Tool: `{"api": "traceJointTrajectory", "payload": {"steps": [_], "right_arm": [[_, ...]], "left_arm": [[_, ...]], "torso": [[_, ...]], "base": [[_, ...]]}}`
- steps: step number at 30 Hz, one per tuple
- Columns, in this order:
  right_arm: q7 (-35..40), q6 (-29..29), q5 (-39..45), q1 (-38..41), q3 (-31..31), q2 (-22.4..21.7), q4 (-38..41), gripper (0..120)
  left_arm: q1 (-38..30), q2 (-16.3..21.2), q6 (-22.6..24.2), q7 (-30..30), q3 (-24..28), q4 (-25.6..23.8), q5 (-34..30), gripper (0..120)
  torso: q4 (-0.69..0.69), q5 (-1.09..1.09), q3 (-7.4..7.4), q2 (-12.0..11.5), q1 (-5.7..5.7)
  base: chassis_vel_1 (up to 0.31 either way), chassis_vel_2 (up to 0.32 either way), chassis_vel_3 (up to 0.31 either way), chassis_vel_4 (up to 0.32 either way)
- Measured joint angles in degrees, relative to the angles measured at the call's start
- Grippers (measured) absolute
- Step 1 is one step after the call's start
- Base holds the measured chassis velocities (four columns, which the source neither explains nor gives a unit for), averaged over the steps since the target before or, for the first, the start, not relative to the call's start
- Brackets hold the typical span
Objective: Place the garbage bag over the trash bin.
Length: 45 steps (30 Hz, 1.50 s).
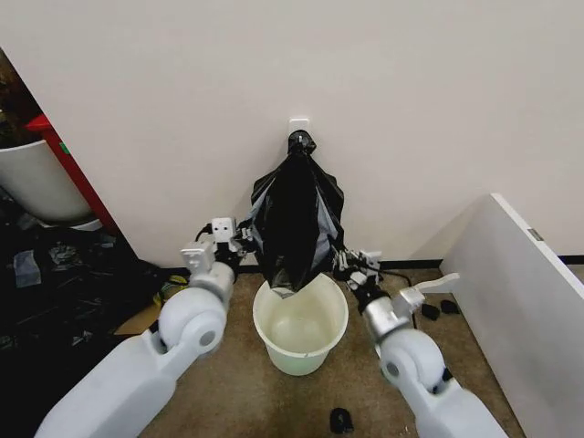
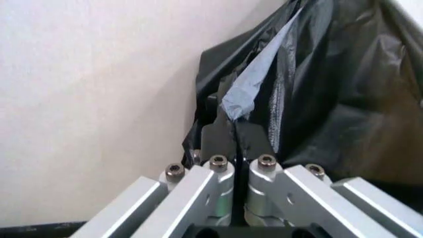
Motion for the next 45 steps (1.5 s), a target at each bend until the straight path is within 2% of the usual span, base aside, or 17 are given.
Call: {"api": "traceJointTrajectory", "payload": {"steps": [8, 17, 23, 29, 35, 40, 45], "right_arm": [[-0.35, -0.53, -1.03, -5.12, -0.31, -1.03, 5.64, 0], [-0.25, -1.57, 0.13, -10.77, 1.1, -2.35, 10.17, 0], [-0.36, -0.58, 0.14, -14.29, 2.04, -2.67, 9.82, 0], [0.4, 0.41, -0.1, -18.24, 2.59, -2.44, 7.85, 0], [0.98, -0.25, 1.99, -24.5, 3.69, -3.14, 10.64, 0], [1.79, -0.44, 2.24, -25.38, 3.72, -3.08, 11.09, 0], [3.7, -1.85, 3.0, -23.86, 3.67, -2.55, 11.59, 0]], "left_arm": [[4.79, 3.42, -0.16, 0.08, -3.02, -8.04, 0.02, 0], [10.32, 5.01, -0.22, -0.01, -3.63, -12.27, -0.26, 0], [13.83, 4.15, -0.35, 0.09, -3.26, -12.08, 0.44, 0], [15.58, 2.02, -0.4, 0.51, -2.42, -9.23, 0.84, 0], [17.73, 3.14, -0.16, 0.57, -2.21, -10.34, -0.29, 0], [18.76, 2.91, -0.13, 0.56, -1.62, -9.39, -0.33, 0], [16.81, -0.1, 0.48, 0.04, 0.51, -5.54, -1.98, 0]], "torso": [[-0.01, 0.0, 0.0, 0.0, 0.0], [0.0, 0.01, 0.01, 0.0, 0.0], [0.0, 0.0, 0.0, 0.0, 0.0], [0.0, 0.0, 0.01, 0.0, 0.0], [-0.01, 0.01, 0.01, 0.0, 0.0], [0.0, 0.01, 0.01, 0.0, 0.0], [0.0, 0.01, 0.01, 0.0, 0.01]], "base": [[0.0, 0.0, 0.0, 0.0], [0.0, 0.0, 0.0, 0.0], [0.0, 0.0, 0.0, 0.0], [0.0, 0.0, 0.0, 0.0], [0.0, 0.0, 0.0, 0.0], [0.0, 0.0, 0.0, 0.0], [0.0, 0.0, 0.0, 0.0]]}}
